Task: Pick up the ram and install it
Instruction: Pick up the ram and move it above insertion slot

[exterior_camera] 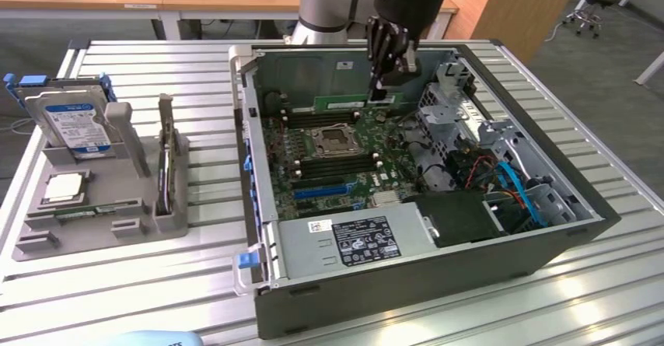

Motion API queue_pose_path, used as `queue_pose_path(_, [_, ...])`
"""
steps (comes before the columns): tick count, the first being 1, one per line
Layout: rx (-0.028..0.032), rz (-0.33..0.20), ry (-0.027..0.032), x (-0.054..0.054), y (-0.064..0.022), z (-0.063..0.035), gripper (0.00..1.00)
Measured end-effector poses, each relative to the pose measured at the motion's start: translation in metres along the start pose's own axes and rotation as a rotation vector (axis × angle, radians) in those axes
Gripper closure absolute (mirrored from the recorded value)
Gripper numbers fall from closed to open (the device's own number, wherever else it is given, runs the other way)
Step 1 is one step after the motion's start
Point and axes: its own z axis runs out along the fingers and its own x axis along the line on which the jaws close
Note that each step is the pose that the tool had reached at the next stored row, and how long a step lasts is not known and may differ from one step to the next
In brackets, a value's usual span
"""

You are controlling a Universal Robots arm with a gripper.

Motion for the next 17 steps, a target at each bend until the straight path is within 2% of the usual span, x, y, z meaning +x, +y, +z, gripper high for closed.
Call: queue_pose_path(17, [0.0002,0.000,0.0001,0.0001,-0.0004,0.0084,0.88])
